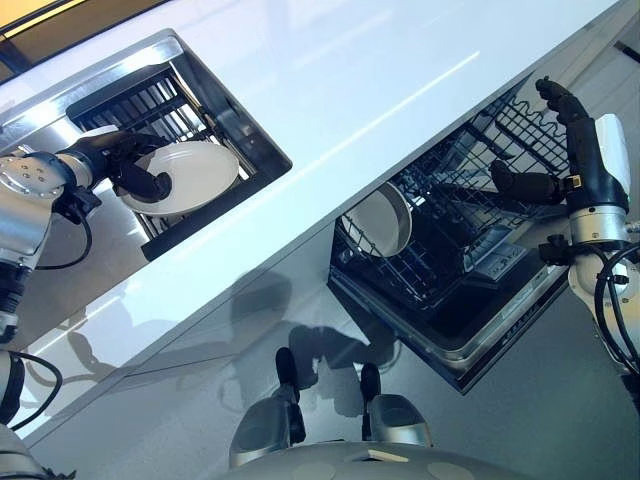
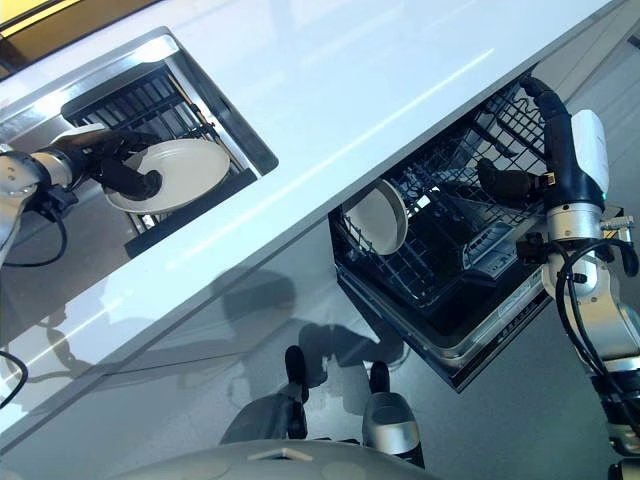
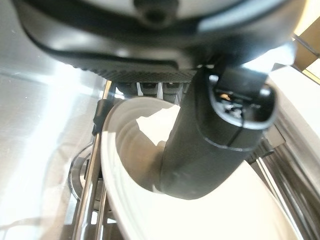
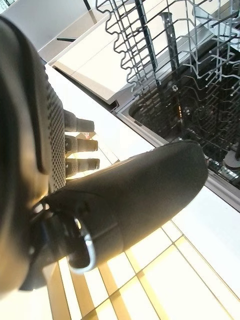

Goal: Pick up plates and place into dishwasher.

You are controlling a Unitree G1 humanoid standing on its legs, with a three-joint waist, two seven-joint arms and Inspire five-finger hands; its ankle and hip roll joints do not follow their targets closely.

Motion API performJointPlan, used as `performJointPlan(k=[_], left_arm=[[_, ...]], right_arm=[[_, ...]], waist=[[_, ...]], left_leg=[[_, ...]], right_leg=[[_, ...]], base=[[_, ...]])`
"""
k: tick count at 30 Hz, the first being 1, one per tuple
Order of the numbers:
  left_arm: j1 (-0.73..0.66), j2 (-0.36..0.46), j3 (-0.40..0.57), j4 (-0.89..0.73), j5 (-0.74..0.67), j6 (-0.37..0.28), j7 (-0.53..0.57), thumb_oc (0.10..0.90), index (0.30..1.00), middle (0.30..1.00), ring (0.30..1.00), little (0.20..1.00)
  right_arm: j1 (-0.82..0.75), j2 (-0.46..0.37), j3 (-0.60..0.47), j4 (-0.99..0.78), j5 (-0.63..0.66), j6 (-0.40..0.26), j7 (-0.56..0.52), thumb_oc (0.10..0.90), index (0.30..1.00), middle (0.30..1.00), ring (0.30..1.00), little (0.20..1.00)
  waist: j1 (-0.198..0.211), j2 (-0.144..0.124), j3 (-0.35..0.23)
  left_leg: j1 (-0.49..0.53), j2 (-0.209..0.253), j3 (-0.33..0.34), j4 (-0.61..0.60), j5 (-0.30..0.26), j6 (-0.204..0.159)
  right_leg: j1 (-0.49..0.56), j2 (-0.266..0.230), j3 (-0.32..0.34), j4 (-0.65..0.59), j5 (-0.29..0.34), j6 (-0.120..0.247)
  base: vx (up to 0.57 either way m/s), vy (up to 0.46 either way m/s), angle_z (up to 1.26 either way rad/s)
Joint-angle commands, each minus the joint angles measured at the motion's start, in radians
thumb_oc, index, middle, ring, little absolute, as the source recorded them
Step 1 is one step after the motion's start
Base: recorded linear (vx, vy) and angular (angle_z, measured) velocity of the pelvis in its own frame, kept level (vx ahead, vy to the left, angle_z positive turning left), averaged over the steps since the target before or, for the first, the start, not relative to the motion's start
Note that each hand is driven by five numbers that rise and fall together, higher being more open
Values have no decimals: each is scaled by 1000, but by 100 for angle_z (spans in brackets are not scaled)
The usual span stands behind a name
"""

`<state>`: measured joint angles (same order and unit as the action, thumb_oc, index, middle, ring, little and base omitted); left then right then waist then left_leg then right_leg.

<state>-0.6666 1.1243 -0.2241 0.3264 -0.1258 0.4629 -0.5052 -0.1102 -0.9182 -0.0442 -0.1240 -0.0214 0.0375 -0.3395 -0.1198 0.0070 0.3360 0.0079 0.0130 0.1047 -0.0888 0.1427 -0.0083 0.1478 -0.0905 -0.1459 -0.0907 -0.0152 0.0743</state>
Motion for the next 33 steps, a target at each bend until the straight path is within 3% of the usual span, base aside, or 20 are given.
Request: performJointPlan(k=[1, 3, 4, 5, 6, 7, 13, 25, 33], left_arm=[[100, -11, 43, -36, 6, 14, -92, 800, 900, 900, 900, 900], [116, -14, 52, -47, 6, 13, -91, 800, 900, 900, 900, 900], [123, -14, 57, -51, -1, 6, -87, 443, 594, 594, 594, 543], [125, -14, 61, -54, -3, 3, -84, 385, 545, 545, 545, 485], [129, -16, 64, -55, -6, -5, -78, 158, 349, 349, 349, 258], [131, -22, 69, -56, -5, -12, -76, 100, 300, 300, 300, 200], [147, -23, 97, -72, -8, -43, -31, 100, 300, 300, 300, 200], [127, 7, 163, -48, -75, -157, 175, 100, 300, 300, 300, 200], [122, 19, 175, -21, -98, -197, 221, 100, 300, 300, 300, 200]], right_arm=[[1, -51, -105, -46, -28, -78, -46, 800, 900, 900, 900, 900], [5, -50, -108, -45, -30, -80, -48, 800, 900, 900, 900, 900], [4, -52, -109, -45, -28, -77, -45, 800, 900, 900, 900, 900], [4, -53, -111, -46, -28, -75, -42, 800, 900, 900, 900, 900], [2, -56, -111, -45, -26, -72, -40, 800, 900, 900, 900, 900], [0, -55, -110, -43, -28, -71, -40, 800, 900, 900, 900, 900], [-2, -57, -111, -43, -41, -64, -39, 800, 900, 900, 900, 900], [-2, -70, -118, -40, -30, -70, -11, 800, 900, 900, 900, 900], [-3, -85, -120, -34, -20, -83, -1, 800, 900, 900, 900, 900]], waist=[[36, -8, -148], [38, -8, -150], [39, -8, -152], [39, -8, -153], [41, -8, -154], [41, -8, -156], [44, -10, -160], [39, -6, -170], [34, -5, -173]], left_leg=[[86, -39, 10, 1, -131, -15], [86, -39, 8, 1, -132, -14], [87, -38, 8, 1, -132, -15], [87, -37, 8, 1, -132, -15], [87, -36, 8, 1, -131, -16], [88, -36, 7, 1, -131, -16], [88, -35, 5, 1, -131, -17], [95, -32, 7, 1, -143, -22], [91, -33, 11, 1, -135, -20]], right_leg=[[-78, 22, -8, 7, 92, 63], [-77, 23, -10, 7, 91, 62], [-75, 23, -10, 6, 89, 62], [-75, 23, -11, 6, 89, 61], [-73, 23, -12, 6, 89, 61], [-72, 24, -12, 5, 88, 60], [-70, 25, -14, 4, 85, 58], [-64, 26, -13, 4, 74, 57], [-68, 25, -8, 3, 81, 54]], base=[[0, 0, 0], [0, 0, 0], [0, 0, 0], [0, 0, 0], [-1, -11, 3], [-1, -12, 3], [0, 0, 0], [8, 4, 0], [-3, 6, 0]])
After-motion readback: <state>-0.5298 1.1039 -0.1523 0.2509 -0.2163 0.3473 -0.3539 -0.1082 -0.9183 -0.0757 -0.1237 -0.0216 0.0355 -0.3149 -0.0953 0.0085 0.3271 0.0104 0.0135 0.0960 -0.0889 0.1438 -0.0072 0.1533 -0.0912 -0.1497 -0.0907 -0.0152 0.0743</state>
